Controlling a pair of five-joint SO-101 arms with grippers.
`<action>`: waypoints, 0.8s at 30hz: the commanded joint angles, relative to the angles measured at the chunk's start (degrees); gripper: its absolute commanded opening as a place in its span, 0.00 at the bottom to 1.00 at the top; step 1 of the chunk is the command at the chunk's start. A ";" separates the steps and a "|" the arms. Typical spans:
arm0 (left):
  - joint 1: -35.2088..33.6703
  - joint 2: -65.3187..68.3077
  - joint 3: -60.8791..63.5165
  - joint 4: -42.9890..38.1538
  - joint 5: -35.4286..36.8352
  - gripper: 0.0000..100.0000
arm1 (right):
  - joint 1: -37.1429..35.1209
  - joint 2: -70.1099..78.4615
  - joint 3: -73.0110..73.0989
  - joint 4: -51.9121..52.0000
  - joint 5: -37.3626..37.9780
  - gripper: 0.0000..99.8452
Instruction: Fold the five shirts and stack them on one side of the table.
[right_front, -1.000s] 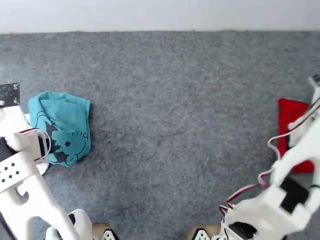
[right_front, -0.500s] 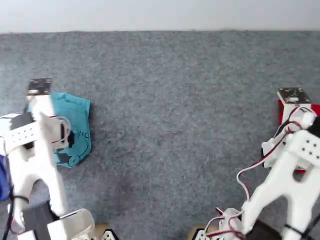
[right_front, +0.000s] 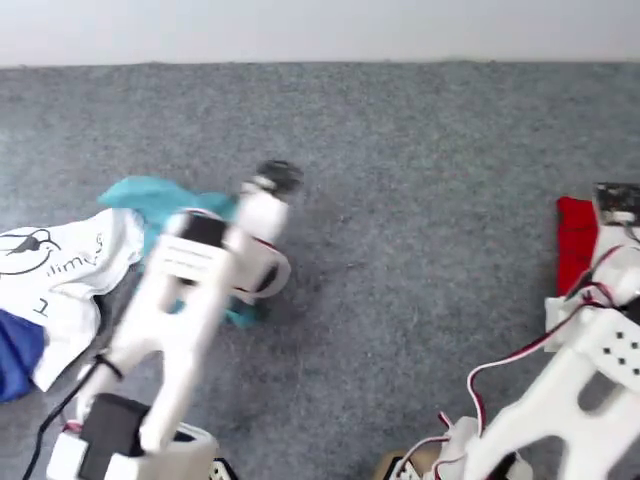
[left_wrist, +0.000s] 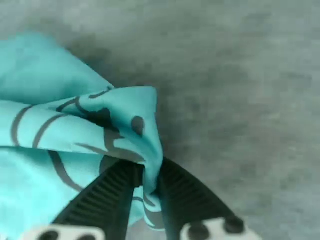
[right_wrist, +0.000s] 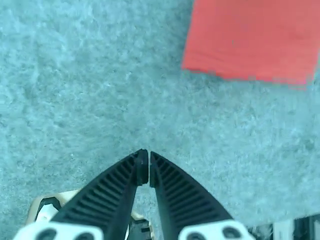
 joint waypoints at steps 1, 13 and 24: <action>13.45 -0.26 -1.63 0.44 -4.13 0.01 | 4.18 -1.36 0.00 2.33 0.44 0.01; 21.27 -11.16 -12.62 6.95 8.09 0.17 | 9.54 -1.89 4.31 2.33 7.47 0.01; -1.41 -14.15 -15.08 9.14 7.21 0.24 | 9.19 -1.45 4.31 2.24 7.21 0.01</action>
